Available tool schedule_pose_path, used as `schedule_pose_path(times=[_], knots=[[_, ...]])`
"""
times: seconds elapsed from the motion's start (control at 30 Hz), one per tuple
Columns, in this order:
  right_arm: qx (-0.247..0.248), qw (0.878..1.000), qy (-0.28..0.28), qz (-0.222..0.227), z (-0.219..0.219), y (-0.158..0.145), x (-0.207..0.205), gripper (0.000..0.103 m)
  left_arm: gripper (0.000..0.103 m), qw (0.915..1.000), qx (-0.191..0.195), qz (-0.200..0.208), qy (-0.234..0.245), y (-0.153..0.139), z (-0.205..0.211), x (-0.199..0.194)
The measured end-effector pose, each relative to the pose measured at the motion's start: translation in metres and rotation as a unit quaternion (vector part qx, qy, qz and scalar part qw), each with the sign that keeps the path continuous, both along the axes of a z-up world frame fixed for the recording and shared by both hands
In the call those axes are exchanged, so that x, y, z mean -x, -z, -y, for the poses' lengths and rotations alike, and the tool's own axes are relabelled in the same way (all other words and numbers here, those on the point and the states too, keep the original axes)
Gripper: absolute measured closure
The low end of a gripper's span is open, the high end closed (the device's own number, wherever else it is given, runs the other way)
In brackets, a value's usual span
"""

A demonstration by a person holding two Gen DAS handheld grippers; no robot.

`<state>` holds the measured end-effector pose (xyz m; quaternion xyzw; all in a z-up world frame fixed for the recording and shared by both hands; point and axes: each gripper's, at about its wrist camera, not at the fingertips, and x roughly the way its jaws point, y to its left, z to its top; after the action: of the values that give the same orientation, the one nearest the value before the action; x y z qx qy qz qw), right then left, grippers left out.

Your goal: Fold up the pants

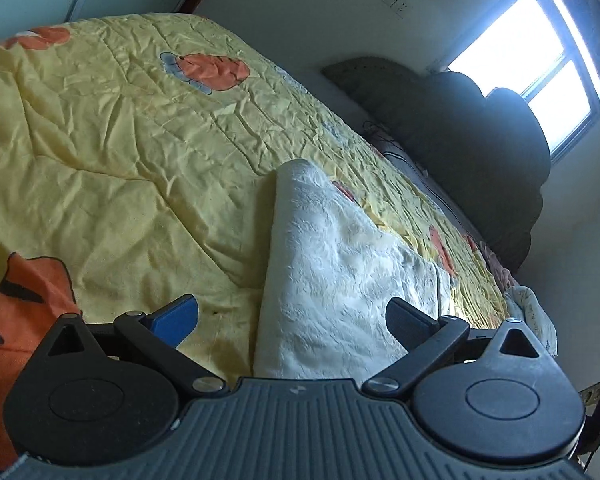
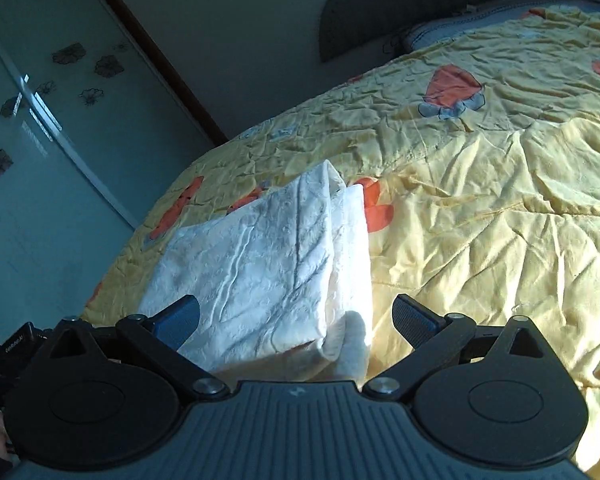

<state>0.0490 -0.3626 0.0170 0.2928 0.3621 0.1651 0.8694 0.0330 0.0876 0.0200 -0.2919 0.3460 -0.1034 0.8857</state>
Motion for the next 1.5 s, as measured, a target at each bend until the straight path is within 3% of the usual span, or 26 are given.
schedule_pose_path(times=[0.1,0.2,0.27,0.33,0.4,0.43,0.47,0.5,0.6,0.7,0.8,0.9,0.97,1.0,1.03,1.1,1.13,1.2,1.27,1.37,1.43,1.5], knots=[[-0.065,0.994,-0.011,-0.084,0.012,0.024,-0.026,0.000,0.004,0.9981,0.044,-0.020,0.038,0.008,0.003,-0.015],[-0.147,0.984,-0.034,-0.096,0.022,0.036,-0.033,0.000,0.005,0.9948,0.078,-0.050,0.041,0.023,0.005,-0.030],[-0.201,0.973,-0.058,-0.102,0.022,0.044,-0.034,0.000,0.005,0.9937,0.094,-0.044,0.043,0.027,0.004,-0.034],[-0.176,0.977,-0.069,-0.100,0.016,0.042,-0.036,0.002,0.011,0.9914,0.109,-0.051,0.051,0.030,0.005,-0.041],[-0.149,0.981,-0.077,-0.101,0.009,0.038,-0.040,0.012,0.014,0.9912,0.108,-0.053,0.057,0.030,0.009,-0.049],[-0.132,0.983,-0.077,-0.105,0.007,0.037,-0.043,0.028,0.035,0.9923,0.097,-0.054,0.056,0.029,0.011,-0.050],[-0.106,0.985,-0.075,-0.114,0.005,0.036,-0.045,0.058,0.056,0.9939,0.080,-0.056,0.051,0.028,0.013,-0.051],[-0.092,0.986,-0.078,-0.118,0.004,0.037,-0.048,0.069,0.081,0.9957,0.044,-0.069,0.043,0.029,0.015,-0.055],[-0.079,0.988,-0.089,-0.103,0.002,0.030,-0.041,0.074,0.083,0.9967,0.018,-0.057,0.054,0.026,0.019,-0.055],[-0.061,0.990,-0.096,-0.082,-0.005,0.011,-0.026,0.077,0.088,0.9921,-0.085,-0.002,0.093,-0.003,0.037,-0.051],[-0.026,0.991,-0.103,-0.078,-0.013,0.019,-0.023,0.077,0.088,0.9846,-0.130,0.024,0.114,-0.019,0.045,-0.057],[-0.085,0.988,-0.092,-0.092,-0.002,0.035,-0.027,0.074,0.088,0.9757,-0.182,0.008,0.123,-0.001,0.054,-0.062],[-0.100,0.988,-0.083,-0.087,0.002,0.037,-0.024,0.066,0.088,0.9772,-0.175,0.012,0.119,0.009,0.050,-0.055],[-0.103,0.988,-0.079,-0.086,0.003,0.036,-0.022,0.064,0.079,0.9786,-0.169,0.019,0.116,0.011,0.046,-0.050],[-0.106,0.988,-0.072,-0.087,0.006,0.035,-0.019,0.061,0.053,0.9802,-0.167,0.019,0.105,0.012,0.043,-0.048],[-0.108,0.991,-0.028,-0.079,0.019,0.029,-0.008,0.051,0.037,0.9834,-0.166,0.011,0.072,0.013,0.034,-0.040],[-0.105,0.992,0.000,-0.068,0.025,0.024,0.001,0.043,0.038,0.9846,-0.167,0.016,0.051,0.008,0.027,-0.030],[-0.096,0.994,0.041,-0.026,0.032,0.005,0.017,0.042,0.040,0.9827,-0.180,0.039,0.023,-0.005,0.020,-0.009],[-0.102,0.995,0.018,0.013,0.023,-0.016,0.028,0.042,0.040,0.9760,-0.197,0.091,0.018,-0.017,0.024,0.012],[-0.112,0.992,-0.054,0.023,-0.019,-0.030,0.021,0.042,0.038,0.9529,-0.251,0.154,0.072,-0.024,0.062,0.029],[-0.106,0.991,-0.081,0.007,-0.046,-0.024,0.012,0.042,0.038,0.9403,-0.283,0.152,0.113,-0.011,0.092,0.029],[-0.070,0.993,-0.093,-0.021,-0.065,-0.009,0.004,0.042,0.038,0.9300,-0.315,0.134,0.133,0.008,0.112,0.029]])
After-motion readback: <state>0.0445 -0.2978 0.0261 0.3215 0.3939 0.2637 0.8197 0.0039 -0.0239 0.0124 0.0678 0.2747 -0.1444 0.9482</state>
